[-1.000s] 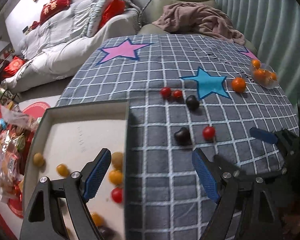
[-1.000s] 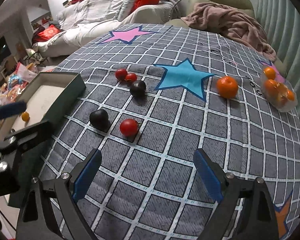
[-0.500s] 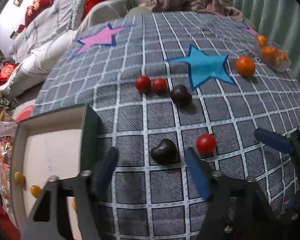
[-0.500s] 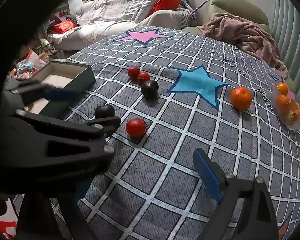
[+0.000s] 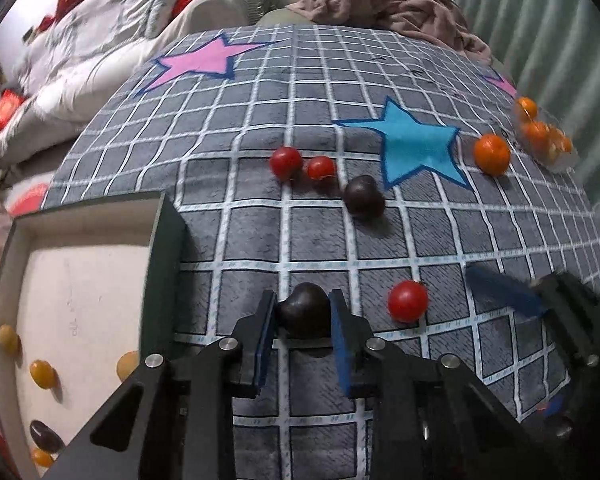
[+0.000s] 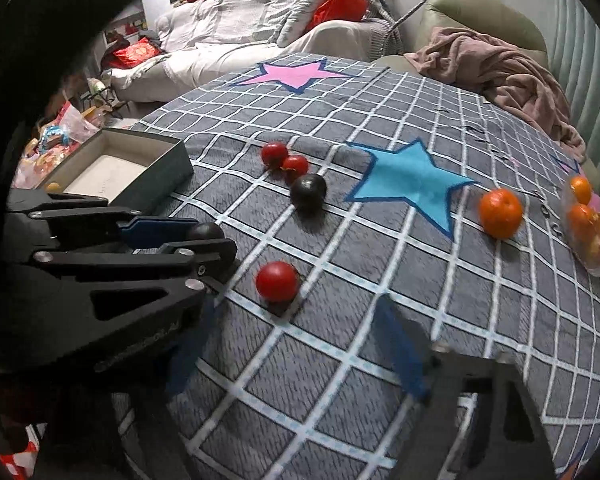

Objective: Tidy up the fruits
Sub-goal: 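Grasp a dark plum with the left tool while the right tool grasps a red cherry tomato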

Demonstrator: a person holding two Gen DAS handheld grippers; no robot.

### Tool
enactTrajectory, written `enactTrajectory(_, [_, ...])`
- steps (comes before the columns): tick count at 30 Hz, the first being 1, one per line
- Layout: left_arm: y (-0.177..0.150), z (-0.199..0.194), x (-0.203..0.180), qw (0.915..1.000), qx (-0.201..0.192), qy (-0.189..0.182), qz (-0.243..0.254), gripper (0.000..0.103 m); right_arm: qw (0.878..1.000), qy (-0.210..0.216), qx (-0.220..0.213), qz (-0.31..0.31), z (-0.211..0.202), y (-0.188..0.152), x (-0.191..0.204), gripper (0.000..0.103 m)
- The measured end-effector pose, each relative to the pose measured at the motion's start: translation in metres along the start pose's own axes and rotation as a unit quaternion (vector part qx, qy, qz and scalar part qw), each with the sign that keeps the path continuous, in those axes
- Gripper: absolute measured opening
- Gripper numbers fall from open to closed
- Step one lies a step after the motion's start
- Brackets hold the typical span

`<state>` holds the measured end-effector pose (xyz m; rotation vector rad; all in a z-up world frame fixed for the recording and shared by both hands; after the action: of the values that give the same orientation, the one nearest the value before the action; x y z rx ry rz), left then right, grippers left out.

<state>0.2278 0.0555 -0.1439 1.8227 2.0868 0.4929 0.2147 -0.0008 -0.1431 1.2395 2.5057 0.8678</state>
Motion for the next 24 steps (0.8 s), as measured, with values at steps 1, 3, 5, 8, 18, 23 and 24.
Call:
enactTrajectory(1, [0.0,0.0,0.003,0.9999,0.002,-0.005,-0.01,0.028,1.0,0.0,-0.002,-0.003,0.001,0.002,0.001,0.063])
enactTrajectory(3, [0.001,-0.001,0.008,0.9996,0.002,-0.011,-0.024,0.028,1.0,0.005,-0.004,-0.005,0.004,0.006,0.005,0.046])
enactTrajectory(5, [0.002,-0.003,0.009,0.9997,-0.001,-0.009,-0.025,0.028,1.0,0.009,-0.006,0.0,0.006,0.009,0.007,0.028])
enactTrajectory(8, [0.0,-0.009,0.008,0.9997,-0.007,-0.01,-0.023,0.028,1.0,0.022,-0.007,0.017,0.004,0.008,0.005,0.028])
enactTrajectory(18, [-0.015,-0.043,0.004,0.9993,-0.029,-0.019,-0.015,0.028,0.994,0.04,0.013,0.096,-0.024,-0.024,-0.02,0.029])
enactTrajectory(23, [-0.032,-0.057,0.006,0.9991,-0.032,-0.023,-0.016,0.028,0.992,0.045,0.02,0.117,-0.035,-0.034,-0.024,0.029])
enactTrajectory(24, [-0.034,-0.06,0.009,0.999,-0.033,-0.022,-0.019,0.028,0.992,0.046,0.02,0.119,-0.037,-0.035,-0.024,0.029])
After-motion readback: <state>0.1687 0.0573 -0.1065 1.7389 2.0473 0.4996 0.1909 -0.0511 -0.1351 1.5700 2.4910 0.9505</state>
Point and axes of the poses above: each gripper's, at about its wrist camera, not at the fingertips, and z roughly the way its jaws point, x to its left, y to its top, the point moved 9 cm from there along z, roughly the way its jaws point, and after that the axes turned 2 degrees about y, right-handed, at the moved point
